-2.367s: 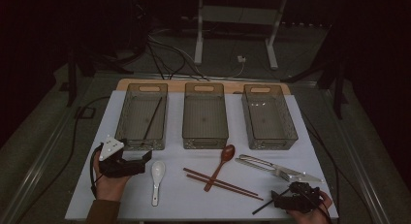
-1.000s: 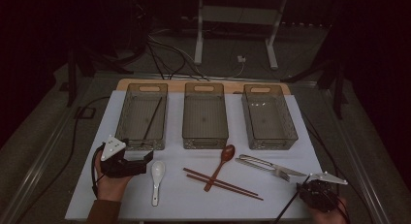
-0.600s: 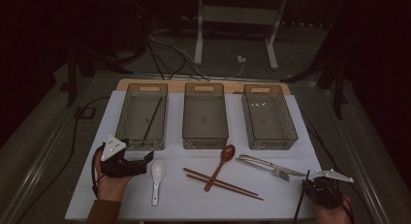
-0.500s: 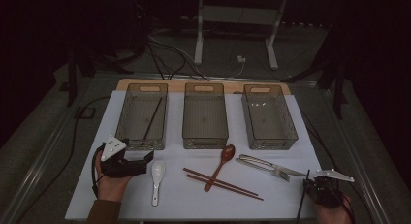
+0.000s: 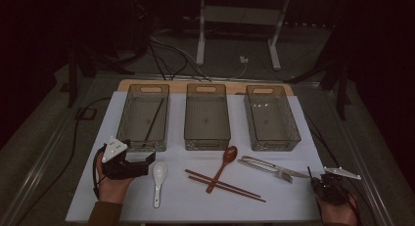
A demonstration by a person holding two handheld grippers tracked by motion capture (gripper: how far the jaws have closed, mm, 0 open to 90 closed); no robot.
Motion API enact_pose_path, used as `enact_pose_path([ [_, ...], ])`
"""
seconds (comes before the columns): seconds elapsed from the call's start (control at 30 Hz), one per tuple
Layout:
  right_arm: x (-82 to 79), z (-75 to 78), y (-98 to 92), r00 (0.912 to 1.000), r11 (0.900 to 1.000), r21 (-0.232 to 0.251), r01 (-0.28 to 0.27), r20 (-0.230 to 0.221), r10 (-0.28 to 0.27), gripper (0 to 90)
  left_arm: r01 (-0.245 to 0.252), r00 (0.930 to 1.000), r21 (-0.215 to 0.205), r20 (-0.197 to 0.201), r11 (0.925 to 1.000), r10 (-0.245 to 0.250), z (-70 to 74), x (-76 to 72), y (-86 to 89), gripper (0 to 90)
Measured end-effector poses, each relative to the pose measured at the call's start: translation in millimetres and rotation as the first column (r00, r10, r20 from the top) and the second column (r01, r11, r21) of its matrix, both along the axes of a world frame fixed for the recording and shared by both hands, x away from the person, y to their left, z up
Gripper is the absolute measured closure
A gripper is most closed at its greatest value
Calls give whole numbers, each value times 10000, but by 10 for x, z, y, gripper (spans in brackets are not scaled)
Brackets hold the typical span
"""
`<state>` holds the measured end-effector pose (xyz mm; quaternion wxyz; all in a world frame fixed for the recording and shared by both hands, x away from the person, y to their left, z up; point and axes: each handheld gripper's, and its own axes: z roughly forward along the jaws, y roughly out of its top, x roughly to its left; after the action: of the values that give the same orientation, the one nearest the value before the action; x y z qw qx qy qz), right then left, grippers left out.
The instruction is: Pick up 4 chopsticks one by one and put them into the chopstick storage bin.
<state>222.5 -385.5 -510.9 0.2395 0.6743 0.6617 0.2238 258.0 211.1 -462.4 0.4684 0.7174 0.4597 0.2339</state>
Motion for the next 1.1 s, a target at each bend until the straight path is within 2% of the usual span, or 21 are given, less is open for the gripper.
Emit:
enact_pose_path([
  [0.2, 118, -7, -47, 9999, 9999, -21, 136, 84, -136, 867, -17, 10000, -15, -14, 10000, 17, -8, 5, -3, 7],
  [0.43, 334, -17, -71, 9993, 9994, 78, 341, 152, -342, 868, -48, 10000, -15, -19, 10000, 48, -10, 4, 6, 7],
  [0.63, 520, -21, -75, 9994, 9995, -43, 302, 145, -301, 868, -83, 10000, -35, -12, 10000, 83, -12, 4, 17, 7],
  [0.8, 619, -15, -99, 9997, 9997, 77, 226, 61, -227, 857, -96, 10000, -45, -13, 9999, 96, -14, 3, 27, 7],
  [0.9, 600, -4, -113, 9997, 9995, 204, 223, 102, -226, 688, -121, 9999, -60, -12, 9999, 121, -13, 3, 30, 7],
  [0.97, 561, 17, -121, 9992, 9988, 415, 244, 300, -257, 600, -117, 9999, -52, -15, 9999, 117, -13, 3, 31, 7],
  [1.1, 448, 84, -108, 9992, 9981, 622, 40, 386, -64, 548, -122, 9999, -61, -11, 9999, 122, -12, 1, 31, 7],
])
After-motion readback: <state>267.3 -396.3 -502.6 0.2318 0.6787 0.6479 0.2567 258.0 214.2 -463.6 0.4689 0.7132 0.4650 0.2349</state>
